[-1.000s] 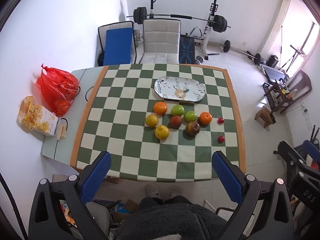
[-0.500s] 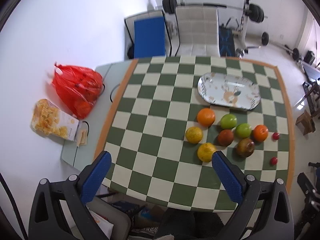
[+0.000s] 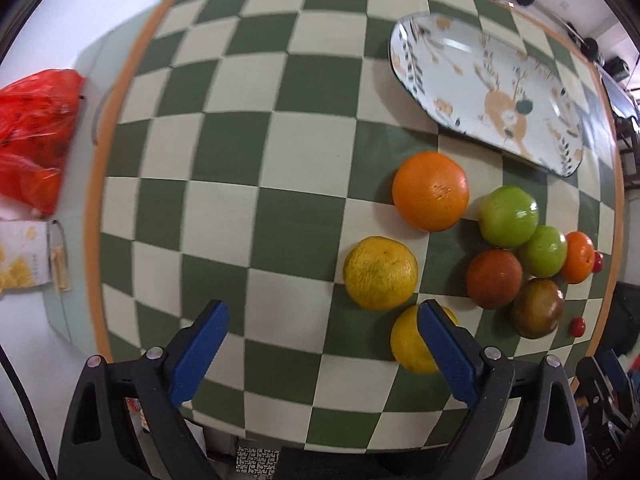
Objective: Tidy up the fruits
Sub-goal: 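Grasp the red apple with the right tool while the left tool grasps a yellow citrus, then carry the red apple onto the plate with the right tool while the left tool places the citrus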
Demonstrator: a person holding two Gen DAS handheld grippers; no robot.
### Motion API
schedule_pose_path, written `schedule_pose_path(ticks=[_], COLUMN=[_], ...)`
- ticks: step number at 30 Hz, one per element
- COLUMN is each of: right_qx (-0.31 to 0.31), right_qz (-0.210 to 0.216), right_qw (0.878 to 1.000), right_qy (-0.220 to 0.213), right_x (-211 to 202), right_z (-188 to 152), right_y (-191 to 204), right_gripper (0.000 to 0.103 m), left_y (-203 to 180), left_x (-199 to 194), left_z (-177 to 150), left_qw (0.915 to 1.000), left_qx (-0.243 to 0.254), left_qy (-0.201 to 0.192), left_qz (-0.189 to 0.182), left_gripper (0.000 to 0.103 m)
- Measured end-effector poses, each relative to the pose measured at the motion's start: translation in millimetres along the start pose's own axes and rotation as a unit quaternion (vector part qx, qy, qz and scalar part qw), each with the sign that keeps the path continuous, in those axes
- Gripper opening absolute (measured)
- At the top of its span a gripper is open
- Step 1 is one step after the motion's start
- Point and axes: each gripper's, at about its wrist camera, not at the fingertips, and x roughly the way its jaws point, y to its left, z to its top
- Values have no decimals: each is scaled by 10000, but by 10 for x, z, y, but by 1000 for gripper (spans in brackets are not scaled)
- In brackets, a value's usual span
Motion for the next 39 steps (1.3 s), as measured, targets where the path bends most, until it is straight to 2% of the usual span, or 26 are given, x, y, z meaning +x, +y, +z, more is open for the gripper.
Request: schedule_pose_path(ticks=[6, 14, 16, 18, 21, 28, 31, 39], right_qx=[204, 282, 295, 329, 382, 498, 521, 391], right_qz=[-53, -52, -47, -23, 16, 86, 98, -1], right_qw=[9995, 9981, 9975, 9970, 9966, 9931, 9933, 9959], right_qy=[236, 541, 640, 697, 733, 1056, 1027, 811], right_x=[407, 747, 833, 892, 956, 1197, 1230, 1121], right_z=[174, 303, 319, 339, 377, 447, 449, 364], right_y=[47, 96, 107, 111, 118, 115, 118, 230], right_gripper=[102, 101, 98, 97, 92, 70, 69, 68], left_y=[-174, -315, -332, -353, -370, -419, -403, -465], left_x=[417, 616, 648, 684, 716, 630, 632, 379], left_z=[116, 131, 122, 122, 126, 135, 220, 28], left_qw=[9986, 9958, 9949, 9939, 9929, 9925, 9922, 9920], left_qx=[370, 652, 691, 726, 754, 921, 985, 1103], left_qy=[314, 426, 492, 572, 582, 463, 416, 141], left_qz=[-195, -488, -546, -602, -708, -664, -648, -593], left_gripper=[96, 91, 74, 64, 56, 56, 56, 56])
